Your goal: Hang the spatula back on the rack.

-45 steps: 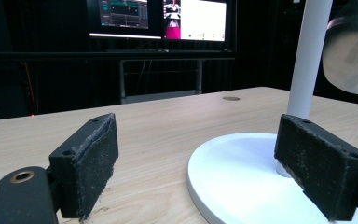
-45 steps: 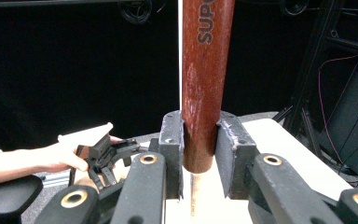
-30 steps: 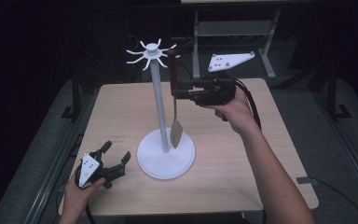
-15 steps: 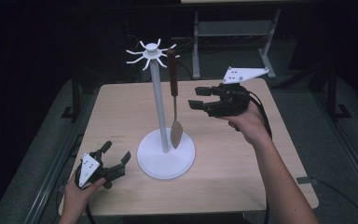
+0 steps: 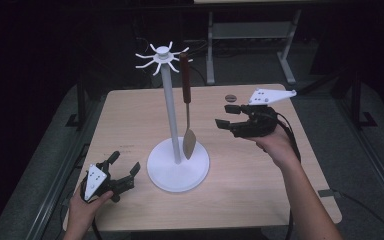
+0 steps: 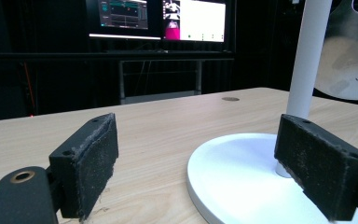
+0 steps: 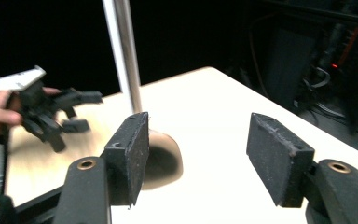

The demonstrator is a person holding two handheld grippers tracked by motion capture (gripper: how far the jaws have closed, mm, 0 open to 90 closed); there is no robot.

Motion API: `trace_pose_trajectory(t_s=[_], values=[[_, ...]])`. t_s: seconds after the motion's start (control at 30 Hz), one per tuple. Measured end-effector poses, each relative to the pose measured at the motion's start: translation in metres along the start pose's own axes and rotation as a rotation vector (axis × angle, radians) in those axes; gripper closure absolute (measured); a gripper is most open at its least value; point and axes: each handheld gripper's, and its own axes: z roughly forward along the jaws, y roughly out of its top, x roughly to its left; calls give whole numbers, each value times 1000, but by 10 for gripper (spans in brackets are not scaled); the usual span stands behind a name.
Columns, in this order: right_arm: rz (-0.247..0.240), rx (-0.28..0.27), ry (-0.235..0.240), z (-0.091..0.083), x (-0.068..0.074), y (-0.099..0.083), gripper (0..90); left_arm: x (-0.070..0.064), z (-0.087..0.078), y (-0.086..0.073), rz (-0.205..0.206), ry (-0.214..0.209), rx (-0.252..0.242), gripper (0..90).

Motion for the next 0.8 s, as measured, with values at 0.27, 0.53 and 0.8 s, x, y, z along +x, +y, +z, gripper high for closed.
trace_pose_trajectory(t_s=[0.27,0.53,0.8], values=[[53,51,-86,-6,-7,-31,303,0,0,0,-1,0,0,130],[118,111,-171,-14,-15,-68,228,0,0,0,1,0,5,130],[149,142,-228,-23,-18,-90,210,0,0,0,1,2,5,130]])
